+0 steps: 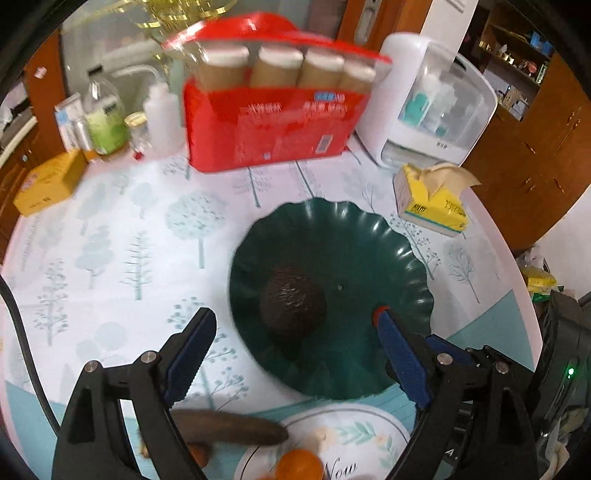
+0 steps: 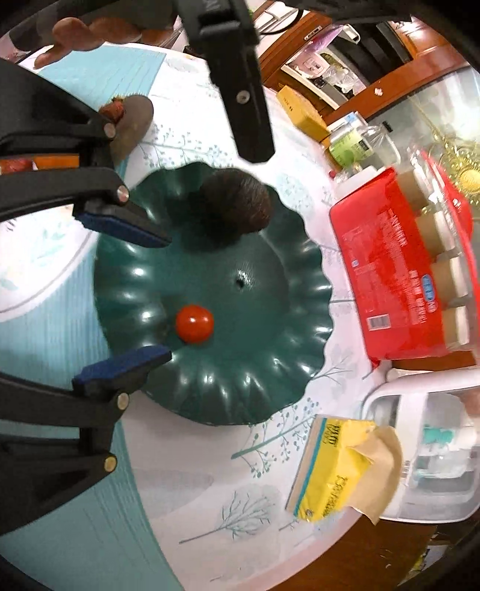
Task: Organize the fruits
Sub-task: 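Lower both fruits onto the green plate, open both grippers and withdraw, then grasp a red tomato with the left gripper while the right gripper grasps the large yellow citrus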
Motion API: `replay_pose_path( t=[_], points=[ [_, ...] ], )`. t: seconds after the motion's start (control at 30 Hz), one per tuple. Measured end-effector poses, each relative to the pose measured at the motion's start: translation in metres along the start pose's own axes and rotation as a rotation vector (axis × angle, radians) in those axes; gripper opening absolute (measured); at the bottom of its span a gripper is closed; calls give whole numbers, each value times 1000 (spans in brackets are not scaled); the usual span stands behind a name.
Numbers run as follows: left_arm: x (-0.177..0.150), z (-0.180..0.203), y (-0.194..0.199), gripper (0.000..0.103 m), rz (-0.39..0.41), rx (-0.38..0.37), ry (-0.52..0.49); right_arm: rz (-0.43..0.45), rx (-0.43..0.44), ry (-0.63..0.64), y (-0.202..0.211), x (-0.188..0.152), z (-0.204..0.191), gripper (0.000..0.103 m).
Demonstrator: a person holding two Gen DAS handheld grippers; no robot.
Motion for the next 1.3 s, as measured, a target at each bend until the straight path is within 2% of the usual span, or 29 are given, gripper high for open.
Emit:
replay_pose_path(
  t=[0.07,0.17,0.27,0.4,0.57,0.73,0.93,1.07,1.3],
  points=[
    [-4,1,16,89,12,2,2,-2,12,1,12,-3,-1,56],
    [-14,5,44,89,15,-1,-4,-51,12,25,27,-8,-4,56],
    [-27,12,71,89,23,11,-24,-18,-20,70,51,-15,-7,56],
    [-51,17,112,89,55,14,-23,34,-13,124,89,-26,-14,56],
    [-84,18,148,89,89,85,-23,85,33,153,130,-45,-24,56],
    [-124,9,172,89,122,137,17,82,67,196,145,-69,-35,56],
    [-168,-7,163,89,92,182,50,33,87,254,134,-109,-50,56],
    [-193,-21,143,89,47,175,79,-34,83,260,114,-131,-54,56],
    [-221,-47,98,89,-43,176,114,-80,49,246,86,-147,-54,56]
  ],
)
Point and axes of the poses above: each gripper's, at about its wrist camera, not at the fingertips, and y roughly against the way its jaws point, z to its right, x to its top, the point moved 3 cm from there along -y, roughly the way its jaws point, and after that the axes turned 12 degrees about -x, right-handed, at the moved point
